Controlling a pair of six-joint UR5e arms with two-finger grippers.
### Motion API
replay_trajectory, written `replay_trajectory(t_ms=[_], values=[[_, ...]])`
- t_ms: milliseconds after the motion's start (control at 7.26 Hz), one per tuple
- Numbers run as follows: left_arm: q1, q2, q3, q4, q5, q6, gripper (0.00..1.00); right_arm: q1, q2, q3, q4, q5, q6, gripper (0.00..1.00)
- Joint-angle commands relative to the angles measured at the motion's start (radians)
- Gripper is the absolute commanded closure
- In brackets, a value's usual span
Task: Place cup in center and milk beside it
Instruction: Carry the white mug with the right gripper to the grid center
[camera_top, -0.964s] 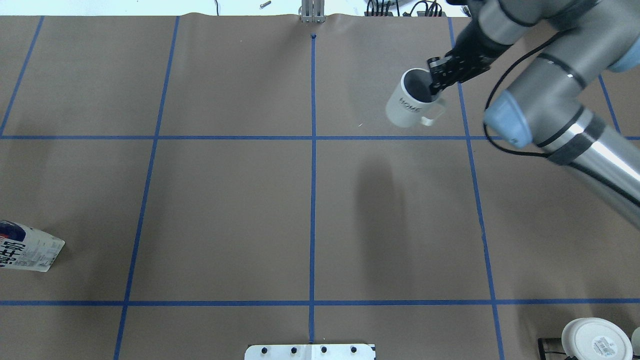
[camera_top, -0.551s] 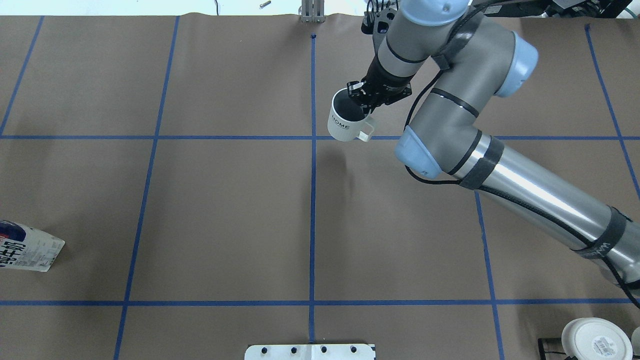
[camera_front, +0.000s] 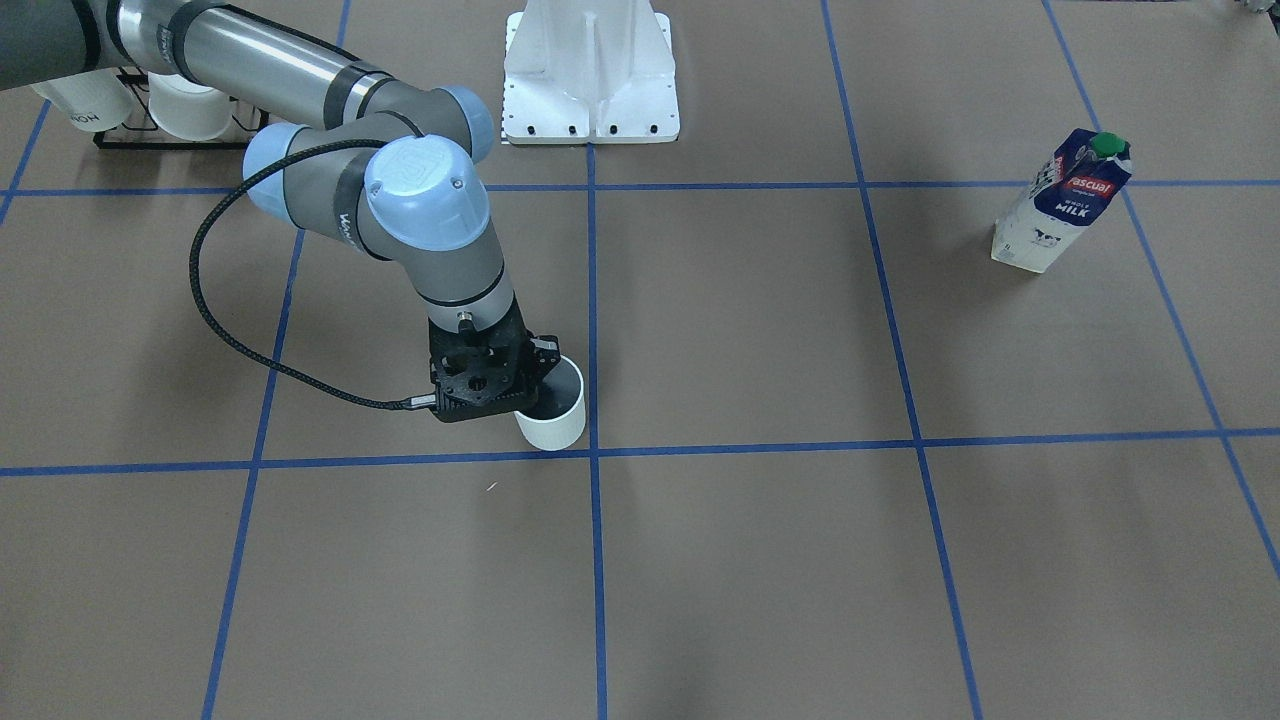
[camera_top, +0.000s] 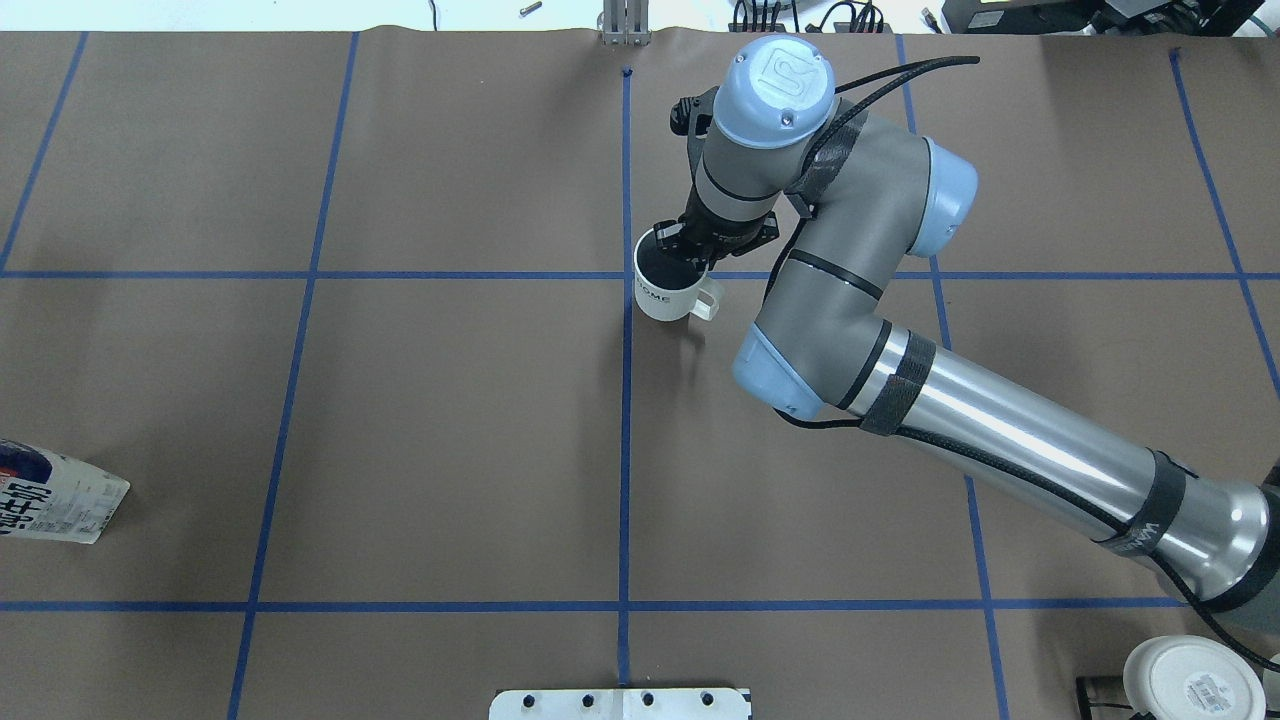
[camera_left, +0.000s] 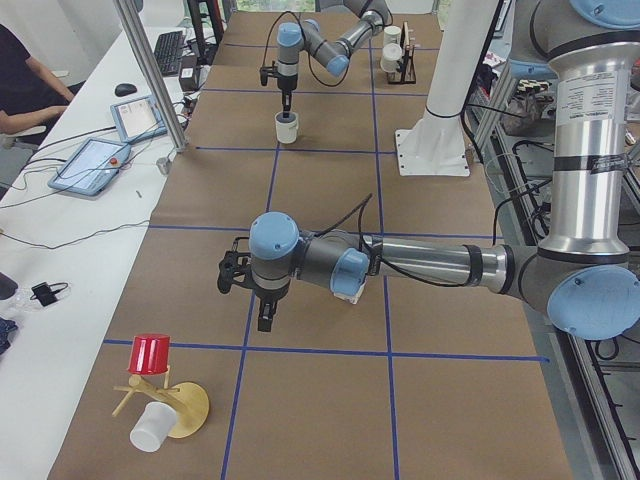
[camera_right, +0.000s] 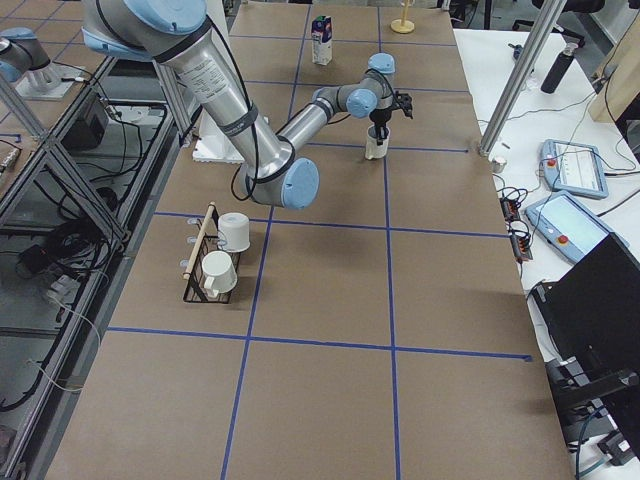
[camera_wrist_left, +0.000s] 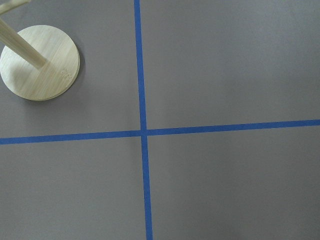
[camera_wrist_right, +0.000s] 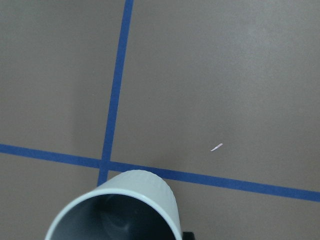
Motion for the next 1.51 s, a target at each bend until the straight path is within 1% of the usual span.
replay_trajectory(t_ms=[0,275,413,551,688,826,964,1101,1239,1377], values=[[0.000,-0.001,0.003,0.000,0.000,0.000,0.02,-0.002,0.006,-0.026,0.024,-0.019,-0.002,1.00],[0.000,-0.002,0.003,0.000,0.000,0.000,0.02,-0.002,0.021,-0.066,0.076,-0.019,-0.002,1.00],[0.000,-0.004,0.005,0.000,0.000,0.000,0.02,-0.002,0.035,-0.095,0.128,-0.016,0.004,1.00],[0.000,-0.002,0.005,0.000,0.002,0.000,0.02,-0.002,0.040,-0.101,0.137,-0.015,0.004,0.88],[0.000,-0.002,0.005,0.000,0.000,-0.001,0.02,-0.002,0.043,-0.101,0.139,-0.013,0.001,0.34],[0.000,-0.004,0.003,0.000,0.000,0.000,0.02,0.001,0.044,-0.100,0.137,-0.013,0.002,0.00],[0.000,-0.006,-0.001,0.000,0.000,-0.001,0.02,0.029,0.049,-0.090,0.136,0.025,0.005,0.00],[0.000,-0.010,-0.030,-0.002,-0.023,-0.009,0.02,0.070,0.054,-0.081,0.127,0.112,0.009,0.00],[0.000,-0.010,-0.096,0.012,-0.082,-0.044,0.02,0.108,0.054,-0.046,0.093,0.188,0.012,0.00],[0.026,-0.006,-0.166,0.012,-0.093,-0.152,0.02,0.135,0.042,0.016,-0.003,0.216,0.010,0.00]])
